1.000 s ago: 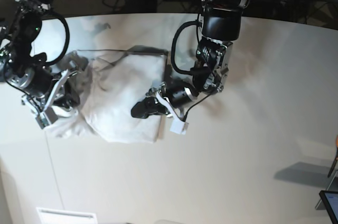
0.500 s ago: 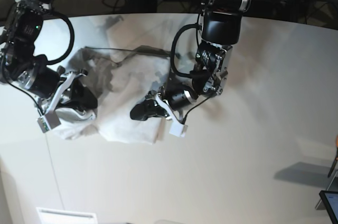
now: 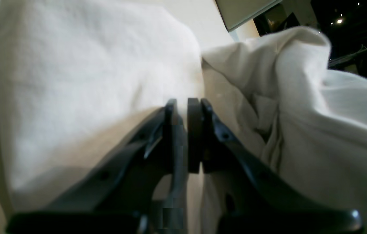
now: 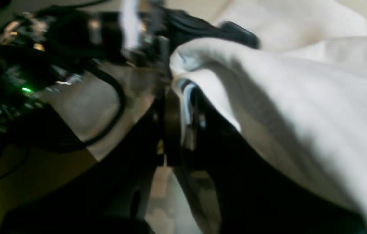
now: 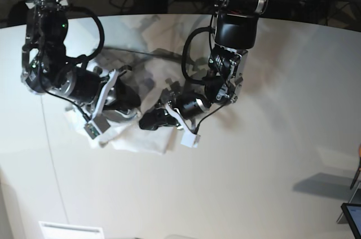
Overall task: Fold the T-shirt properly
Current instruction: 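Grasp the shirt edge with the right gripper and lift it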
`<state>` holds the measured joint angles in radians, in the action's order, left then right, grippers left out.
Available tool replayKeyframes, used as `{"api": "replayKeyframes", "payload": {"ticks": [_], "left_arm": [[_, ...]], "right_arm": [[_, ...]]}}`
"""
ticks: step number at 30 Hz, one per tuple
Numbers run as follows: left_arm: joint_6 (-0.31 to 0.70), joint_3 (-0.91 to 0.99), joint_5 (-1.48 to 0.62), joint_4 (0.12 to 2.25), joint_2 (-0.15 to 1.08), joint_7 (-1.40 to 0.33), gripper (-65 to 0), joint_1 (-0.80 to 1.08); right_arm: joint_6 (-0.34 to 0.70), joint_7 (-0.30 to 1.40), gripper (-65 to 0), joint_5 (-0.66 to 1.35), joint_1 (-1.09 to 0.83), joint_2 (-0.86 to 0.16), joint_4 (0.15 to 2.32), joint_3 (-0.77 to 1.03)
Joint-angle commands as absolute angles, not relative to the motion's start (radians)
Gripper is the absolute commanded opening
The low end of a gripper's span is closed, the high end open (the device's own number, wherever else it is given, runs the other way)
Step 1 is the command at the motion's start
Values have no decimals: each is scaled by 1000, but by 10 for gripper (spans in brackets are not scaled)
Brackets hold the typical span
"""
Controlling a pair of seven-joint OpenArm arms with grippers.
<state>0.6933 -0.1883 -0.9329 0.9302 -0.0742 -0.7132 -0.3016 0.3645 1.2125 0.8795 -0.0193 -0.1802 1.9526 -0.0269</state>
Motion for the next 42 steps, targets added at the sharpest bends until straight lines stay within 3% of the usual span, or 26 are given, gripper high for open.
{"api": "replayKeyframes", "payload": {"ticks": [1,17,22,24,36,42], "left_arm": [[698,-185,-951,944,-73,-713,-596,-320],[698,-183,-951,944,-59,-714,-596,-323],[698,-182,-952,995,-38,-714,-598,-321],[698,-182,-954,1038,-21,-716,-600,-318],[698,-183,-1323,1153,205,-714,-600,-306],[698,-183,-1389,1265,285,-714,-600,-268]], "right_arm": [[361,1185,-649,875,-2,-186,1954,-30],[360,1187,-638,800,5,-147,1934,-30],[360,1187,-479,806,5,-137,1939,-28],[360,1188,-447,806,4,-116,1939,-28],[361,1196,-440,806,4,-61,1931,-38],[360,1184,-440,797,4,-33,1910,-173]]}}
